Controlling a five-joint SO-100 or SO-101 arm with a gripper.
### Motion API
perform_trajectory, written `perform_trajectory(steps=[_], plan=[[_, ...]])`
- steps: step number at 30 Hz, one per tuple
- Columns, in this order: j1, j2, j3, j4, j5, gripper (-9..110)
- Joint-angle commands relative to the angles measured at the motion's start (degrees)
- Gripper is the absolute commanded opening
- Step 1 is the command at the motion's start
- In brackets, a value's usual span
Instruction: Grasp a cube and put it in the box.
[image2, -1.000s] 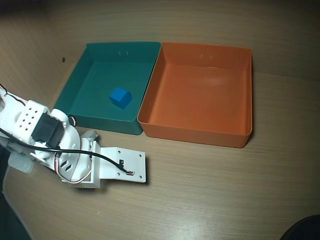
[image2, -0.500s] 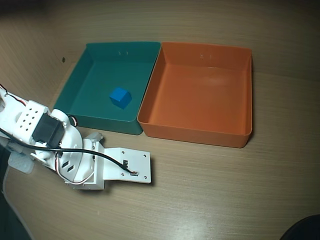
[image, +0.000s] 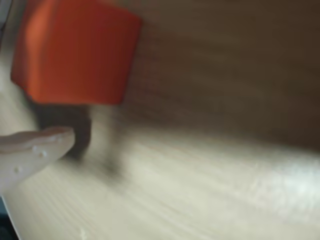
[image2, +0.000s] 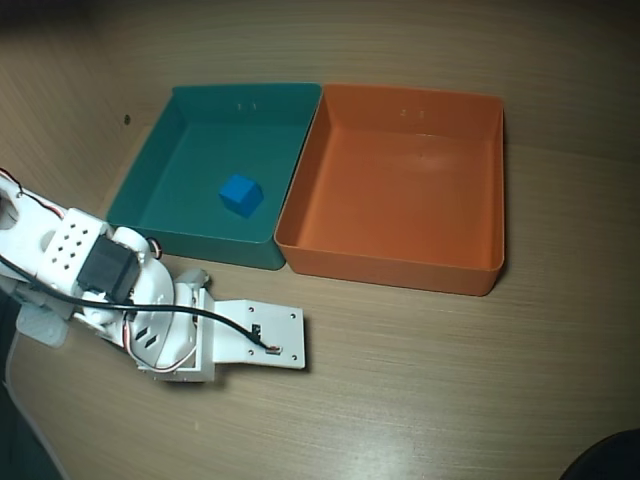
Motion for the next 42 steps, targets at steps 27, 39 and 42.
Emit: perform_trajectory(steps=[27, 39, 42], plan=[[-1.4, -3.6, -3.2, -0.4, 0.4, -7], [-0.9, -2.0, -3.3, -0.4, 0.4, -6], [-0.6, 1.5, -3.3, 0.0, 0.4, -6]])
